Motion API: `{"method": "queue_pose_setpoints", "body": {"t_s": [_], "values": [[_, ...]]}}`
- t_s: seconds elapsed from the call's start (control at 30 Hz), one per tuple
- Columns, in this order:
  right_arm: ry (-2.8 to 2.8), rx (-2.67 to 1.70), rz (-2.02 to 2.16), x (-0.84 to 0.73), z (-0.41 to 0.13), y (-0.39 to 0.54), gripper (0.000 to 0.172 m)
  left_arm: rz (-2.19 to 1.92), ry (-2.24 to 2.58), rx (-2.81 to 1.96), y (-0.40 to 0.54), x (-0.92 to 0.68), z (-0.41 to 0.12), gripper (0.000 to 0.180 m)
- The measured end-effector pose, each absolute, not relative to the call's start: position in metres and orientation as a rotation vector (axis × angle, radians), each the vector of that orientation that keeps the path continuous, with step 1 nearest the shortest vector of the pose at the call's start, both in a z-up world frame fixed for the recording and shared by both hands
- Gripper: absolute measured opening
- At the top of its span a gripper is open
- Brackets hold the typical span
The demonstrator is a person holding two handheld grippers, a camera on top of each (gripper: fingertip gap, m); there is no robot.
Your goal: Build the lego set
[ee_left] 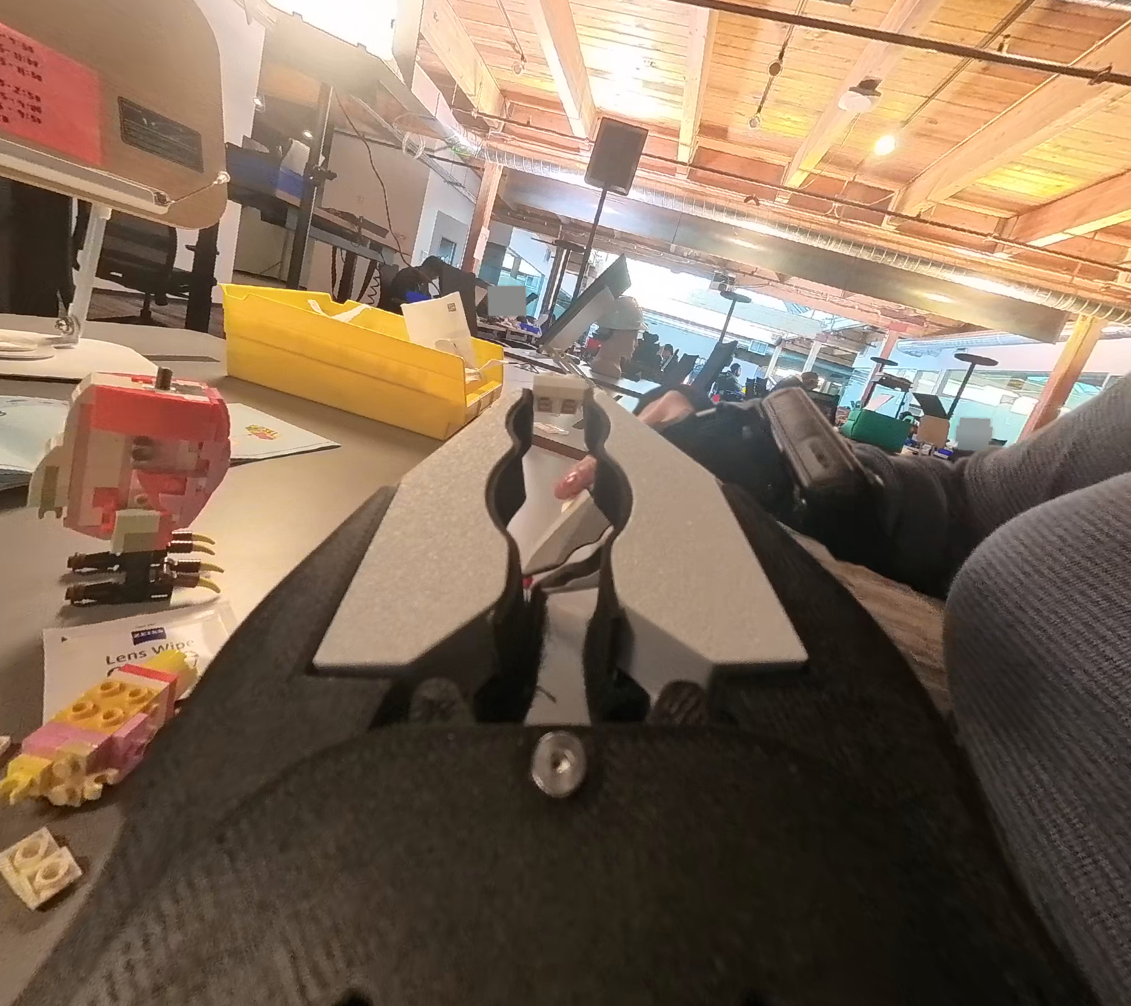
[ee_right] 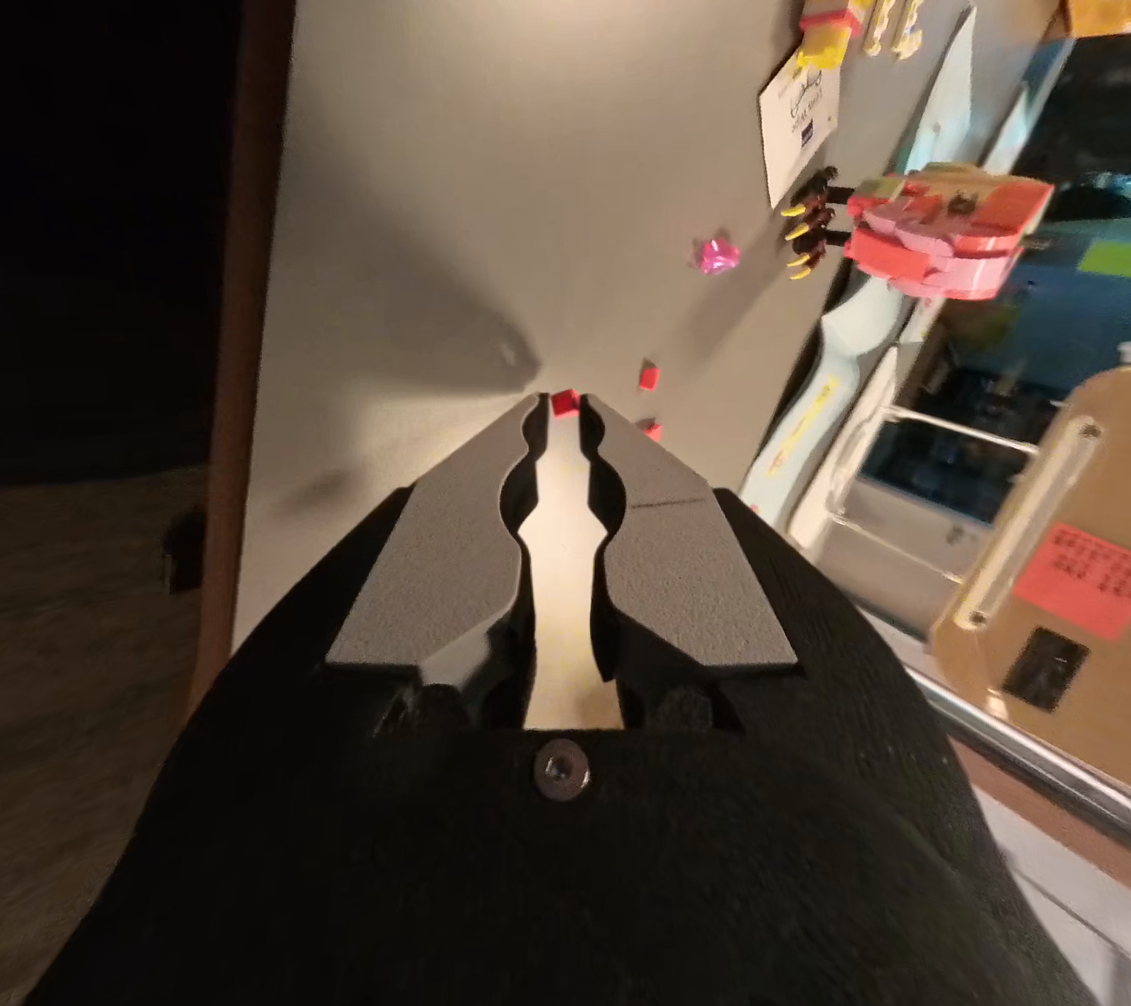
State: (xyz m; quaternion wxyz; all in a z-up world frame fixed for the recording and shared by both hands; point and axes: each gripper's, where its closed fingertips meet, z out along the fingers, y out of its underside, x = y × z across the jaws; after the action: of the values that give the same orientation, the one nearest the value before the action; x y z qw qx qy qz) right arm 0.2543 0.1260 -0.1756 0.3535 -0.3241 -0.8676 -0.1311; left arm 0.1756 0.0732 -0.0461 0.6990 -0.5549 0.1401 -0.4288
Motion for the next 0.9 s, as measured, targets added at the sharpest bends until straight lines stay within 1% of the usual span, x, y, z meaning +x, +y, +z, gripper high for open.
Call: {"method": "queue_pose_setpoints", "body": {"t_s": [0.07,0.13,0.27,0.37,0.47,0.57,0.7,0.8,0.9], "values": [[-2.239,-0.932,-0.204,0.252,-0.176,0.121,0.02,-0.957,0.311,-1.236,0.073,0.175,-0.046,0.014],[-2.185,-1.055,-0.034,0.25,-0.173,0.119,0.023,-0.957,0.313,-1.236,0.073,0.176,-0.046,0.014],[-1.986,-1.388,0.337,0.251,-0.169,0.123,0.021,-0.961,0.316,-1.234,0.072,0.176,-0.046,0.014],[-1.849,-1.634,0.548,0.255,-0.177,0.128,0.02,-0.963,0.316,-1.232,0.072,0.176,-0.046,0.014],[-1.715,-1.768,0.668,0.253,-0.179,0.128,0.013,-0.964,0.316,-1.232,0.072,0.176,-0.046,0.014],[-1.627,-1.856,0.722,0.25,-0.181,0.125,0.009,-0.967,0.315,-1.232,0.073,0.176,-0.046,0.014],[-1.522,-1.965,0.764,0.247,-0.182,0.124,0.012,-0.966,0.318,-1.233,0.072,0.176,-0.046,0.014],[-1.515,-1.955,0.677,0.245,-0.182,0.126,0.009,-0.966,0.316,-1.231,0.072,0.176,-0.045,0.014],[-1.63,-1.836,0.503,0.246,-0.183,0.126,0.005,-0.965,0.319,-1.234,0.072,0.176,-0.046,0.014]]}}
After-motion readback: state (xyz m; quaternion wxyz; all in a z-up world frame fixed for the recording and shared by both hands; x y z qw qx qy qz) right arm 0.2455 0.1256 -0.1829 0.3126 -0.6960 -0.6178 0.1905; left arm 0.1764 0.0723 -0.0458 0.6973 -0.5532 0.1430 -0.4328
